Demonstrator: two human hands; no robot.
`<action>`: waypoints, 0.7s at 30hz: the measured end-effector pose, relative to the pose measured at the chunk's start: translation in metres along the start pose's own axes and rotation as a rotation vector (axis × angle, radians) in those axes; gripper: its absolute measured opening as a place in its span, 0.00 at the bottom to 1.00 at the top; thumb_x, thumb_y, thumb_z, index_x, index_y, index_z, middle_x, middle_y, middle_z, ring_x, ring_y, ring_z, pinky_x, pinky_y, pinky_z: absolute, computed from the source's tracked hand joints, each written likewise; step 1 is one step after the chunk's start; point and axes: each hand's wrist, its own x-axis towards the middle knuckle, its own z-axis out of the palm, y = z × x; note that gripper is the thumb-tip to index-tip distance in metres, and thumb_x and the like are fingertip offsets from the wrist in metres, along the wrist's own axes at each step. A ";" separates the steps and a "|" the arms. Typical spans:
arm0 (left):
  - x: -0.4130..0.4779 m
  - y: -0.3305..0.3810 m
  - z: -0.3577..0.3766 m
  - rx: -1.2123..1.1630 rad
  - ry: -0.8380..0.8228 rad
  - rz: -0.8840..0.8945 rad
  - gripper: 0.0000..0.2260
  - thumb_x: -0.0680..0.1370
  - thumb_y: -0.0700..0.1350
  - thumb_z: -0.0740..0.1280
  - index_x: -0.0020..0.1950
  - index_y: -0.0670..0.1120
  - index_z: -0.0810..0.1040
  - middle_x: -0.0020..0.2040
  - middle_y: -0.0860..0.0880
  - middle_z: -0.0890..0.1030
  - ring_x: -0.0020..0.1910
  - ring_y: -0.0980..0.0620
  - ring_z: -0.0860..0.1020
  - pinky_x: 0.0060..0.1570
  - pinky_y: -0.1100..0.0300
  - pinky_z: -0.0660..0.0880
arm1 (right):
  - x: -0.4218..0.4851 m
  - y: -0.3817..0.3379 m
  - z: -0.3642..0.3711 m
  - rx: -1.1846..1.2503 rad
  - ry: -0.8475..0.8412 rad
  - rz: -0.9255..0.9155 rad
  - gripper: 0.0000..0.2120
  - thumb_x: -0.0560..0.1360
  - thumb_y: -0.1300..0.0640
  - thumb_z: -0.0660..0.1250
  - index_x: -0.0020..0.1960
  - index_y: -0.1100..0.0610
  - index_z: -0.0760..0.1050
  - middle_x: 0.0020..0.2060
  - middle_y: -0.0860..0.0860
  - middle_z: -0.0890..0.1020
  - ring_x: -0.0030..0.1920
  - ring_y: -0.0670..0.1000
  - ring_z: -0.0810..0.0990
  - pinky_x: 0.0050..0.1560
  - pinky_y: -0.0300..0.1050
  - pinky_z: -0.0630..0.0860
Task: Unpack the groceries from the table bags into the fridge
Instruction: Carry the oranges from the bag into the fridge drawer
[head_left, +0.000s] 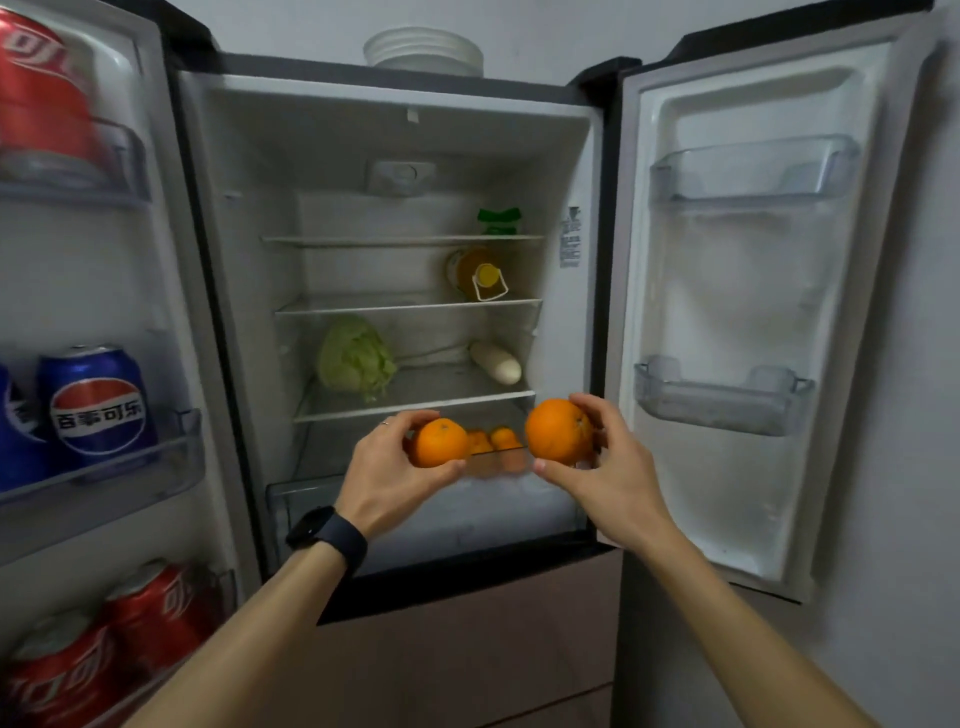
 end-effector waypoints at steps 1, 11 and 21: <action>0.010 -0.005 0.005 0.012 0.000 -0.013 0.26 0.66 0.54 0.80 0.62 0.55 0.77 0.54 0.55 0.78 0.52 0.54 0.78 0.51 0.58 0.77 | 0.013 0.008 0.005 0.007 -0.015 0.000 0.36 0.67 0.54 0.81 0.66 0.38 0.67 0.63 0.44 0.72 0.57 0.43 0.75 0.53 0.37 0.73; 0.113 -0.048 0.058 0.209 -0.165 -0.191 0.30 0.67 0.58 0.79 0.66 0.54 0.73 0.61 0.51 0.77 0.56 0.52 0.76 0.54 0.55 0.77 | 0.144 0.080 0.040 -0.081 -0.186 0.039 0.41 0.70 0.49 0.78 0.76 0.44 0.61 0.71 0.48 0.68 0.66 0.51 0.72 0.65 0.52 0.74; 0.185 -0.092 0.110 0.553 -0.719 -0.333 0.24 0.71 0.57 0.76 0.64 0.52 0.76 0.51 0.48 0.84 0.39 0.52 0.84 0.44 0.54 0.83 | 0.220 0.132 0.085 -0.661 -0.530 0.184 0.40 0.62 0.24 0.68 0.66 0.45 0.72 0.58 0.49 0.80 0.56 0.54 0.78 0.52 0.50 0.77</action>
